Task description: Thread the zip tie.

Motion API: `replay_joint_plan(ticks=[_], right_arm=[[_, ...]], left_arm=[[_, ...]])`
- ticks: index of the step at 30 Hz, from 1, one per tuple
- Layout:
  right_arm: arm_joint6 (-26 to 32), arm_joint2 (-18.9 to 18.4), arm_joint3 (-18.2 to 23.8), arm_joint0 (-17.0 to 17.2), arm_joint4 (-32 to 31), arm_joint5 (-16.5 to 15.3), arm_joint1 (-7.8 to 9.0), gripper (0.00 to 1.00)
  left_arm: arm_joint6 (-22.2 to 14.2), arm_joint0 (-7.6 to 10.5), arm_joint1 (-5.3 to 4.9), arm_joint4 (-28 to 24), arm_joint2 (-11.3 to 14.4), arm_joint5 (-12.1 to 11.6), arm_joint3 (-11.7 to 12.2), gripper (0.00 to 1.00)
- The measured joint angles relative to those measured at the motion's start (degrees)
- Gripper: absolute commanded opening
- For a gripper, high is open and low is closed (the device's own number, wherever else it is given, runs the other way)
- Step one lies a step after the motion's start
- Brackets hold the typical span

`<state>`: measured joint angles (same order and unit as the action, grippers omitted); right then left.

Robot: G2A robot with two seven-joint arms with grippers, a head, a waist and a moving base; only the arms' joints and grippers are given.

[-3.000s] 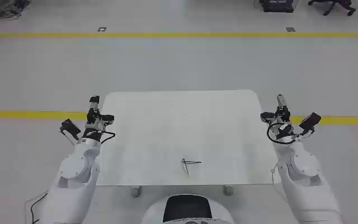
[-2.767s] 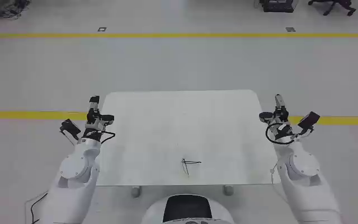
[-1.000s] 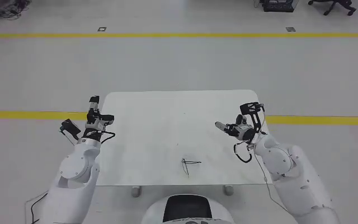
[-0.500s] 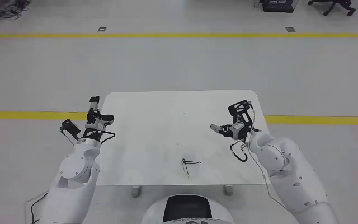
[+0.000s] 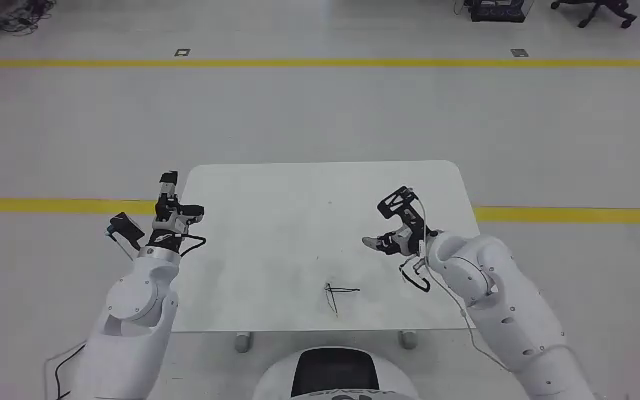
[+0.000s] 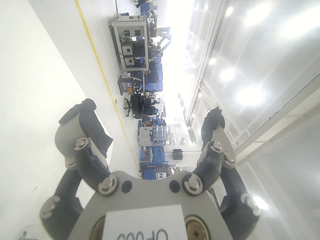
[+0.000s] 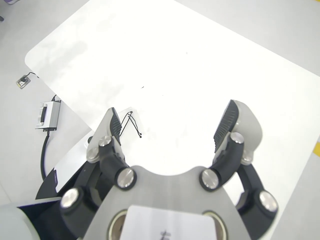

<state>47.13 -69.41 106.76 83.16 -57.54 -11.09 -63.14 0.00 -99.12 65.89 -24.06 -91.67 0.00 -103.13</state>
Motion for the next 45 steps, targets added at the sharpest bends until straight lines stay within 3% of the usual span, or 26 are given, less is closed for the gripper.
replay_joint_plan(ticks=[11, 14, 16, 25, 45], right_arm=[[0.4, 0.2, -0.1, -0.1, -0.4, -0.5, 0.09, 1.00], [2.5, 0.2, -1.5, -0.7, -0.8, -6.4, 0.48, 1.00], [3.8, 0.7, -2.2, -1.2, -0.5, -8.5, 0.63, 1.00], [8.4, 9.3, -5.1, -6.1, 1.0, -8.4, 1.97, 1.00], [8.4, 9.2, -5.1, -6.1, 1.0, -8.4, 1.97, 1.00]], left_arm=[[0.0, 0.00, 0.00, 0.0, 0.0, 0.0, 0.0, 1.00], [0.0, 0.00, 0.00, 0.0, 0.0, 0.0, 0.0, 1.00], [0.0, 0.00, 0.00, 0.0, 0.0, 0.0, 0.0, 1.00], [0.0, 0.00, 0.00, 0.0, 0.0, 0.0, 0.0, 1.00], [0.0, 0.00, 0.00, 0.0, 0.0, 0.0, 0.0, 1.00]])
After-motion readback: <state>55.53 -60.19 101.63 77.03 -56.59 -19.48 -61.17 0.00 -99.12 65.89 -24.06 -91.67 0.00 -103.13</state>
